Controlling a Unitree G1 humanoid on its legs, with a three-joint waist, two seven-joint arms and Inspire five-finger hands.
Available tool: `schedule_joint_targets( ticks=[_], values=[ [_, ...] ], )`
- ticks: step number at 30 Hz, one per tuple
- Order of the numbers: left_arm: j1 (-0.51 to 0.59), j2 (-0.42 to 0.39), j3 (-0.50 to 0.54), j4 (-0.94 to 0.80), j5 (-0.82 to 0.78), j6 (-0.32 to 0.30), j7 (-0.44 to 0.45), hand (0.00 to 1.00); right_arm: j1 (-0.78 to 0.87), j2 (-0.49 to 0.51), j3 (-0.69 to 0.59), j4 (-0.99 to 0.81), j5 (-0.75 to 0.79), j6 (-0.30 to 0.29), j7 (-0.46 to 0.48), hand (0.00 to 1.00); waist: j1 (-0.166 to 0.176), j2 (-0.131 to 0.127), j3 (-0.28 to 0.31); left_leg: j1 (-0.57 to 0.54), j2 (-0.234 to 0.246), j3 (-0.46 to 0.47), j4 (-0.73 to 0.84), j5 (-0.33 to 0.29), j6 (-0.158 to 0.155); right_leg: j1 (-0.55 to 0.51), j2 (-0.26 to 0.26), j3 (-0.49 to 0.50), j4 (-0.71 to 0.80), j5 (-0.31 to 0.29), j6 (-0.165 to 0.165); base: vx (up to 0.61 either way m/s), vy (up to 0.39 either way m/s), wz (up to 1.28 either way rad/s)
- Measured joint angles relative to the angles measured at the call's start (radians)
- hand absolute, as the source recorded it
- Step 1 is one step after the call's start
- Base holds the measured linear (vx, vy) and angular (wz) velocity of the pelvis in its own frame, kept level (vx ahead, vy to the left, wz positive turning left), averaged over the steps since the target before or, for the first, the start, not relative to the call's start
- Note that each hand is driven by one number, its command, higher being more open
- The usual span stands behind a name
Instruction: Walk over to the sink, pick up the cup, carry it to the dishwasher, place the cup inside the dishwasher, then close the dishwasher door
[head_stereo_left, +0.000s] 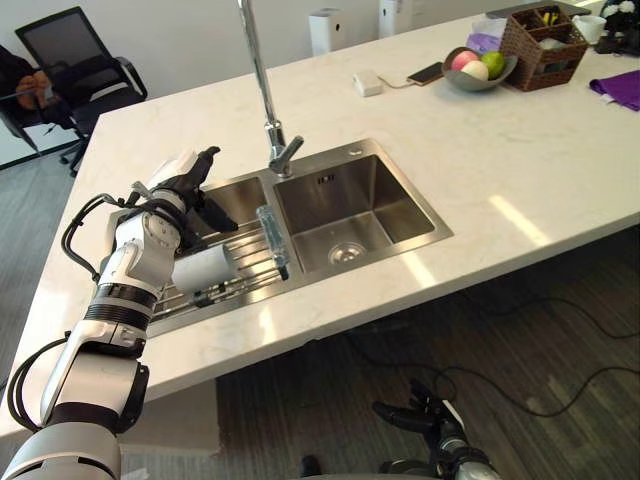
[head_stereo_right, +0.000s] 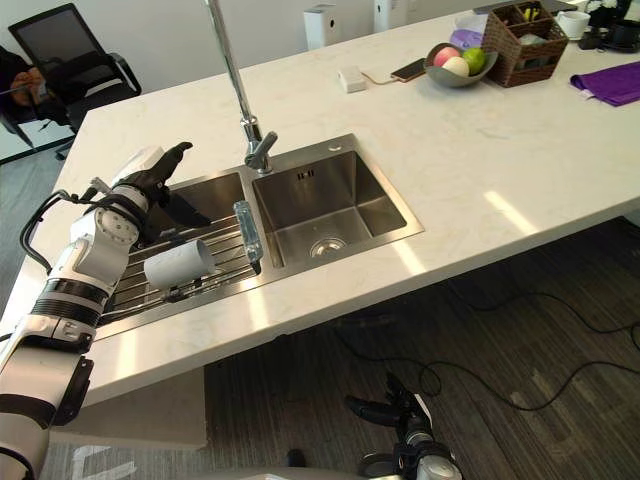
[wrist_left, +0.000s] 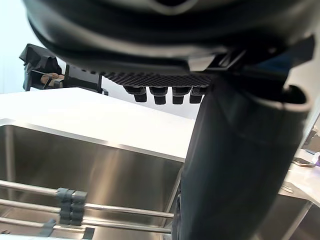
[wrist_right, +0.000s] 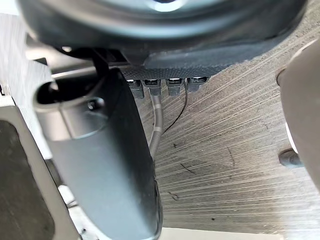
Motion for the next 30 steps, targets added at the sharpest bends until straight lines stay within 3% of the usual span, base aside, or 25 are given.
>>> schedule_joint_targets(
  ticks=[7, 15, 30],
  values=[
    [0.051, 0.002, 0.0, -0.034, 0.053, 0.015, -0.078, 1.0, -0.024, 0.001, 0.0, 0.027, -0.051, 0.009, -0.026, 1.0, 0.016, 0.0, 0.0, -0.002, 0.0, -0.03, -0.001, 0.001, 0.001, 0.016, 0.001, -0.037, -0.008, 0.0, 0.0, -0.03, -0.006, 0.16],
    [0.16, 0.001, 0.0, -0.076, 0.076, -0.009, -0.103, 1.0, -0.037, 0.0, 0.001, 0.045, -0.073, 0.032, -0.033, 1.0, 0.027, -0.001, -0.001, -0.002, 0.0, -0.038, -0.001, 0.001, 0.002, 0.026, 0.002, -0.05, -0.015, 0.0, 0.0, 0.0, -0.008, 0.03],
    [0.279, -0.036, 0.007, -0.142, 0.154, -0.039, -0.083, 1.0, -0.043, 0.011, 0.0, 0.067, -0.073, 0.047, -0.038, 1.0, 0.029, -0.023, -0.013, 0.011, 0.005, -0.029, -0.001, -0.001, 0.004, 0.037, 0.007, -0.041, -0.019, 0.0, 0.0, -0.01, -0.003, -0.01]
  ],
)
